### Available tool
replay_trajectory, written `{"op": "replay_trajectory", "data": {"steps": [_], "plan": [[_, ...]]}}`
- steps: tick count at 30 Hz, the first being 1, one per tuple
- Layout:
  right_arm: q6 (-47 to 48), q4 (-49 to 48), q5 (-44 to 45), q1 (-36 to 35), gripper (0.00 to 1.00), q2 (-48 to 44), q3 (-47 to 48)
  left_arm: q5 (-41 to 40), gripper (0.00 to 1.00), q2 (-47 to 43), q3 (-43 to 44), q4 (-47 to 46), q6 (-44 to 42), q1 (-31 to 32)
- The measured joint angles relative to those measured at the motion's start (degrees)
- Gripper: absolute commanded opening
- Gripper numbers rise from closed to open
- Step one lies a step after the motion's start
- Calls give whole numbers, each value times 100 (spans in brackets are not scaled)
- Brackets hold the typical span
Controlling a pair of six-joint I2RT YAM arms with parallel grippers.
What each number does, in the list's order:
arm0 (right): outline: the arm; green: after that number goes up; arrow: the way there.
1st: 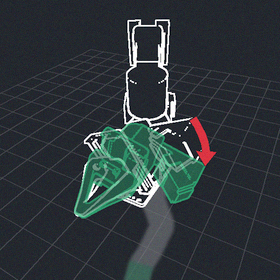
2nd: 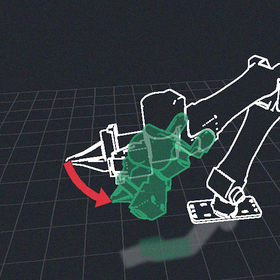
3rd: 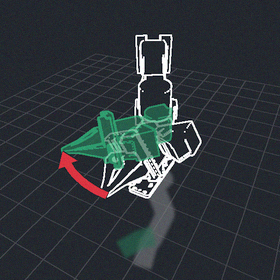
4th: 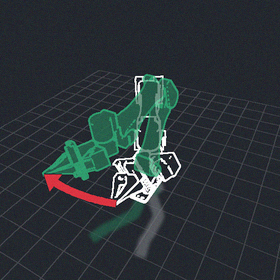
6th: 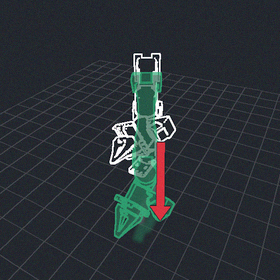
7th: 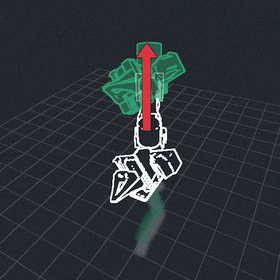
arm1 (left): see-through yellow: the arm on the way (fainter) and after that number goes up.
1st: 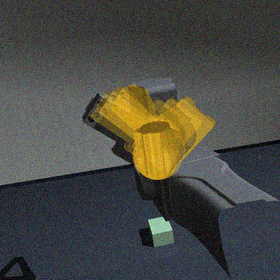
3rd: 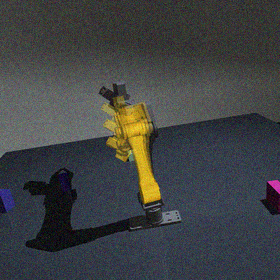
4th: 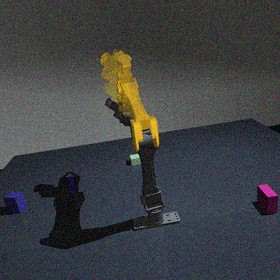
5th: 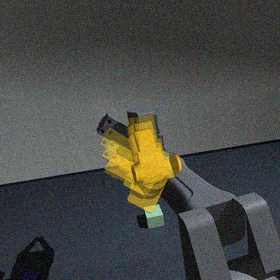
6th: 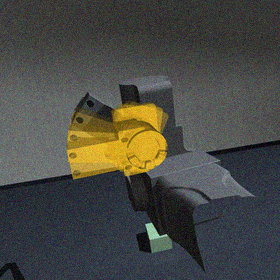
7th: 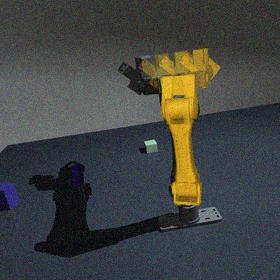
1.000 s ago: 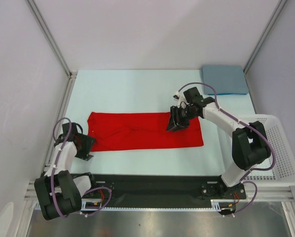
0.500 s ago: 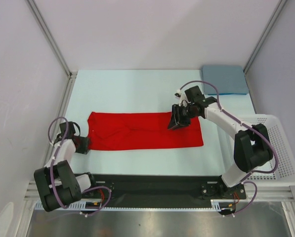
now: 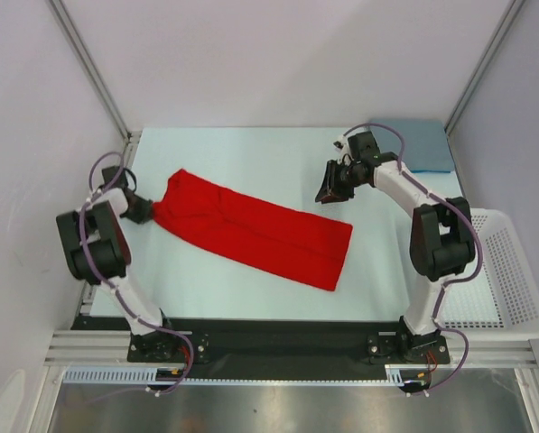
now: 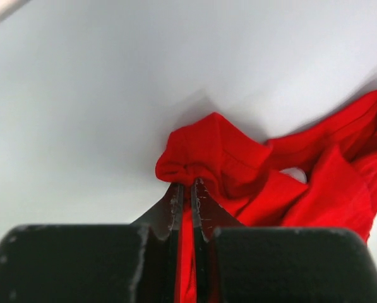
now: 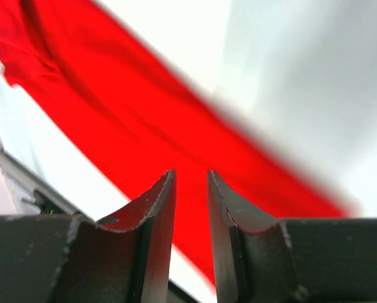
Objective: Fold and stack the t-shirts
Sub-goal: Fold the tshirt
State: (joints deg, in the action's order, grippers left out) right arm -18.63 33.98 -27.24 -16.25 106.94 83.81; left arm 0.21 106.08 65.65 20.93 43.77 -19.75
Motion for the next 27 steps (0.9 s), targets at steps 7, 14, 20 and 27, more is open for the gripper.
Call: {"op": "replay_trajectory", "data": {"steps": [7, 14, 20, 27], "plan": [[31, -162, 184, 118, 34, 1174, 1095, 11, 3, 1655, 2262, -647, -697, 549], [225, -212, -166, 164, 54, 2153, 1996, -26, 61, 3139, 4765, -560, -907, 734], [535, -190, -636, 223, 59, 2017, 1349, -496, 90, 2688, 4365, -243, -1235, 741], [649, -249, -1093, 223, 58, 1217, -162, -568, 82, 444, 2033, -203, -1329, 935]]}}
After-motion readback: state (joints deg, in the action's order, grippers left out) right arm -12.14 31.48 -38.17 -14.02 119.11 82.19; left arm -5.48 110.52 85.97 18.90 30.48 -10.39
